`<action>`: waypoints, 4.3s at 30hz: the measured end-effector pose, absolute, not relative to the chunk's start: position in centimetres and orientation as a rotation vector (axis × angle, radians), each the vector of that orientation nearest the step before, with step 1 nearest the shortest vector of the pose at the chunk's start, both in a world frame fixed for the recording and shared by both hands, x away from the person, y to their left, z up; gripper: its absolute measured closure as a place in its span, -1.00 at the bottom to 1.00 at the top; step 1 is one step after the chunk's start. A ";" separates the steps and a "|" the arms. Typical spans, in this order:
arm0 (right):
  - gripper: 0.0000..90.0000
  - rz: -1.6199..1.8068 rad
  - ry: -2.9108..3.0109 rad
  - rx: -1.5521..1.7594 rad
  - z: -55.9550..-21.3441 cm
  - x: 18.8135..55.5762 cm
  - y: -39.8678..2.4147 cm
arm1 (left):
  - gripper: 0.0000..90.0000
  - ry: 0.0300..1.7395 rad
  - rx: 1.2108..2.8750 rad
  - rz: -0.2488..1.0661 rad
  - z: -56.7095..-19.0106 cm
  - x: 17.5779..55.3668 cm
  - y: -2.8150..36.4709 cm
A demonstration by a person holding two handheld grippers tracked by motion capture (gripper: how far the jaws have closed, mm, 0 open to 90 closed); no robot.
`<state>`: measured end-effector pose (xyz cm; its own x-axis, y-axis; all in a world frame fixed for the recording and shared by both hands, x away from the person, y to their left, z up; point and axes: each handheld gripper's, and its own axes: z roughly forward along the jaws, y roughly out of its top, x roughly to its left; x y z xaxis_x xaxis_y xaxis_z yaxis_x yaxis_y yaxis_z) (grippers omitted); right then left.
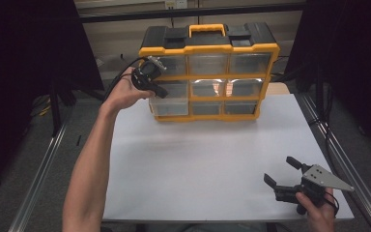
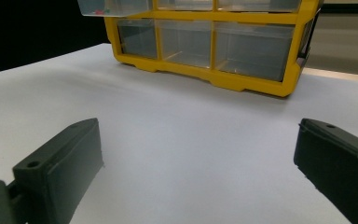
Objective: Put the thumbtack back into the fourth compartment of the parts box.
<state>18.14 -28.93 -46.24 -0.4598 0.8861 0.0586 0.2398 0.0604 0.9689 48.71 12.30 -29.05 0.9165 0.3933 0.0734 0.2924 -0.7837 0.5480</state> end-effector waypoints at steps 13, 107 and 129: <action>-0.98 1.429 1.759 1.130 -46.3 18.2 -28.9 | 0.90 0.492 2.592 0.235 -29.7 49.2 12.0; -0.98 1.422 1.757 1.139 -46.3 18.1 -28.8 | -0.94 0.727 1.866 0.487 -40.7 36.6 19.3; -0.98 1.420 1.749 1.150 -46.2 18.2 -28.8 | -0.94 0.798 1.787 0.409 -45.3 31.6 20.7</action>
<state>18.22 -28.83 -46.22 -0.4430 0.8940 0.0669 0.2491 0.0510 0.9671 31.61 20.69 -45.25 0.7151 0.6911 -0.1044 0.3193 -0.1901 0.9284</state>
